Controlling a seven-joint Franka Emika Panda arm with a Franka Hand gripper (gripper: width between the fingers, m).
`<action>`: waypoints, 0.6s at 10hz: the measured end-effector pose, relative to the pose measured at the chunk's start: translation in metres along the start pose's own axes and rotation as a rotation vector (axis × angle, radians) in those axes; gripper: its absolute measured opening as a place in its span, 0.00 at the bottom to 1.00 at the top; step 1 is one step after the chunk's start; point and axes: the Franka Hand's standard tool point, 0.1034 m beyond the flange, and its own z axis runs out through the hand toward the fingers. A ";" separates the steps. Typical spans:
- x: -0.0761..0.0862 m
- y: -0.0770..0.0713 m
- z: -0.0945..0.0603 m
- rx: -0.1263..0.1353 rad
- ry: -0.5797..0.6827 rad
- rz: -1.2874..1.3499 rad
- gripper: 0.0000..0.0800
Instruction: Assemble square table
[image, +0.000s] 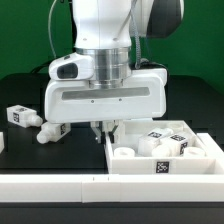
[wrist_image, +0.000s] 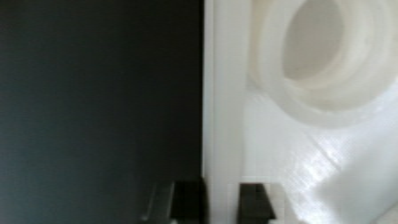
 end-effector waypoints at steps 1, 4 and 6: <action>0.000 0.000 0.001 0.001 -0.004 0.002 0.07; 0.028 -0.002 0.004 0.022 -0.022 0.065 0.07; 0.039 -0.001 0.004 0.022 -0.043 0.128 0.07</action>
Offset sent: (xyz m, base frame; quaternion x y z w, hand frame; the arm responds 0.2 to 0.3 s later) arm 0.0433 0.0205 -0.0051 0.0360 -0.0234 0.0900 0.9950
